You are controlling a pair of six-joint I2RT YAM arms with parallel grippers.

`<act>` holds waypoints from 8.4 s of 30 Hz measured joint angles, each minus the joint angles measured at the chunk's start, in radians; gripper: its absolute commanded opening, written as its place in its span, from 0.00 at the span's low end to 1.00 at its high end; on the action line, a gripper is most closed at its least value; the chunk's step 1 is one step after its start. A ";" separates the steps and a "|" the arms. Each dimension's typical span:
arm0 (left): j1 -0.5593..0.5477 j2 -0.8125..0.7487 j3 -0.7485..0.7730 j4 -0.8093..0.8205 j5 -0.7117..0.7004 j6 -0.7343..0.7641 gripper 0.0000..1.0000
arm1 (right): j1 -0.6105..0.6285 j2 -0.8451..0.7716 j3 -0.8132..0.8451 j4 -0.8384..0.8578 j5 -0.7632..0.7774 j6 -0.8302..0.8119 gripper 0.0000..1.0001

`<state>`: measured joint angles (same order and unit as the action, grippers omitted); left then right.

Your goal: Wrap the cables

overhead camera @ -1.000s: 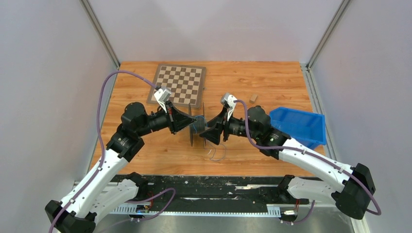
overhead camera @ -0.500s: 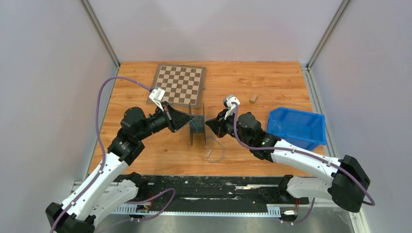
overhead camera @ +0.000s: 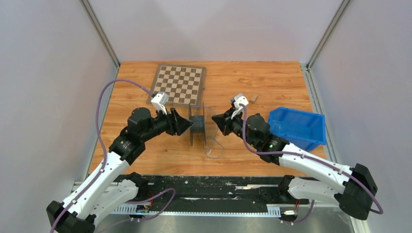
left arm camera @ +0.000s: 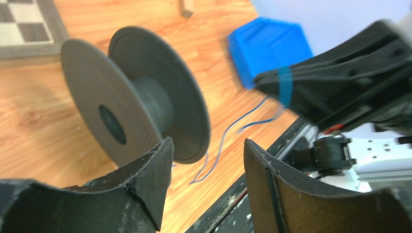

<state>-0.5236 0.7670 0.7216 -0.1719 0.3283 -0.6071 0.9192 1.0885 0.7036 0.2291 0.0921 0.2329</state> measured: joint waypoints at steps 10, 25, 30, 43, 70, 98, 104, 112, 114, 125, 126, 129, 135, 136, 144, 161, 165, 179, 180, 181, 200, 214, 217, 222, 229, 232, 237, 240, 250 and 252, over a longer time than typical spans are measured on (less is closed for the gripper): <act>-0.049 0.137 0.041 -0.149 -0.122 0.098 0.60 | 0.000 -0.194 -0.005 -0.063 0.114 -0.022 0.00; -0.134 0.231 0.066 -0.184 -0.306 0.218 0.19 | 0.000 -0.208 -0.023 -0.101 0.134 -0.046 0.00; -0.135 0.221 0.066 -0.185 -0.311 0.269 0.29 | 0.000 -0.179 -0.040 -0.079 0.117 -0.071 0.00; -0.136 0.209 0.067 -0.186 -0.299 0.307 0.46 | 0.000 -0.012 -0.058 0.178 0.053 -0.411 0.00; -0.138 0.197 0.066 -0.130 -0.272 0.283 0.46 | 0.000 0.212 -0.052 0.431 -0.093 -0.425 0.00; -0.138 0.031 -0.027 -0.085 -0.155 0.221 0.56 | 0.000 0.094 -0.198 0.393 -0.069 -0.409 0.00; -0.138 0.016 -0.076 -0.078 -0.145 0.196 0.38 | 0.000 0.095 -0.237 0.400 -0.078 -0.381 0.00; -0.163 0.034 -0.076 -0.086 -0.187 0.204 0.08 | -0.006 0.047 -0.248 0.392 0.021 -0.332 0.00; -0.169 0.045 -0.076 -0.108 -0.203 0.206 0.01 | -0.011 0.010 -0.247 0.389 0.050 -0.327 0.00; -0.182 0.276 0.069 -0.022 -0.346 0.367 0.00 | -0.092 -0.081 -0.228 0.381 0.204 -0.315 0.00; -0.182 0.295 0.074 0.003 -0.365 0.392 0.00 | -0.098 -0.093 -0.225 0.372 0.219 -0.315 0.00; -0.182 0.348 0.074 0.097 -0.436 0.488 0.00 | -0.106 -0.135 -0.225 0.350 0.267 -0.315 0.00; -0.182 0.368 0.074 0.161 -0.501 0.603 0.00 | -0.127 -0.225 -0.136 0.171 0.456 -0.355 0.00; -0.182 0.368 0.074 0.160 -0.505 0.611 0.00 | -0.134 -0.241 -0.115 0.153 0.485 -0.371 0.00; -0.182 0.367 0.074 0.158 -0.499 0.608 0.01 | -0.284 -0.321 0.083 0.138 0.476 -0.497 0.00; -0.182 0.368 0.072 0.146 -0.407 0.488 0.36 | -0.303 -0.200 -0.175 0.249 -0.101 -0.376 0.00; -0.181 0.368 0.072 0.137 -0.408 0.477 0.38 | -0.303 -0.134 -0.175 0.308 -0.183 -0.373 0.00; -0.181 0.368 0.061 0.107 -0.422 0.472 0.48 | -0.303 -0.073 -0.174 0.360 -0.272 -0.353 0.00; -0.181 0.368 0.061 0.102 -0.424 0.470 0.48 | -0.303 -0.072 -0.173 0.362 -0.275 -0.353 0.00; -0.181 0.368 0.061 0.100 -0.426 0.470 0.49 | -0.303 -0.069 -0.173 0.363 -0.278 -0.353 0.00; -0.180 0.359 0.061 0.077 -0.460 0.452 0.36 | -0.303 -0.055 -0.153 0.374 -0.305 -0.331 0.00; -0.176 0.359 0.061 0.077 -0.446 0.447 0.23 | -0.303 -0.055 -0.153 0.373 -0.311 -0.327 0.00; -0.176 0.359 0.061 0.077 -0.446 0.447 0.22 | -0.303 -0.055 -0.153 0.373 -0.311 -0.324 0.00; -0.176 0.360 0.061 0.077 -0.445 0.447 0.32 | -0.304 -0.055 -0.153 0.373 -0.311 -0.323 0.00; -0.176 0.361 0.068 0.057 -0.451 0.438 0.60 | -0.303 -0.054 -0.153 0.375 -0.314 -0.312 0.00; -0.174 0.360 0.097 0.022 -0.452 0.435 0.65 | -0.303 -0.036 -0.146 0.379 -0.323 -0.303 0.00; -0.164 0.314 0.164 -0.023 -0.452 0.433 0.71 | -0.273 0.037 -0.087 0.383 -0.326 -0.288 0.00; -0.159 0.242 0.169 -0.061 -0.457 0.424 0.73 | -0.214 0.091 -0.029 0.387 -0.321 -0.291 0.00; -0.100 -0.082 0.092 -0.237 -0.542 0.307 0.74 | 0.006 0.264 0.059 0.406 -0.233 -0.282 0.00; -0.100 -0.115 0.089 -0.253 -0.544 0.284 0.74 | 0.026 0.292 0.058 0.412 -0.210 -0.276 0.00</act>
<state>-0.6235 0.6521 0.8101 -0.4244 -0.2157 -0.3229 0.9455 1.3808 0.7620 0.6407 -0.1181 -0.0429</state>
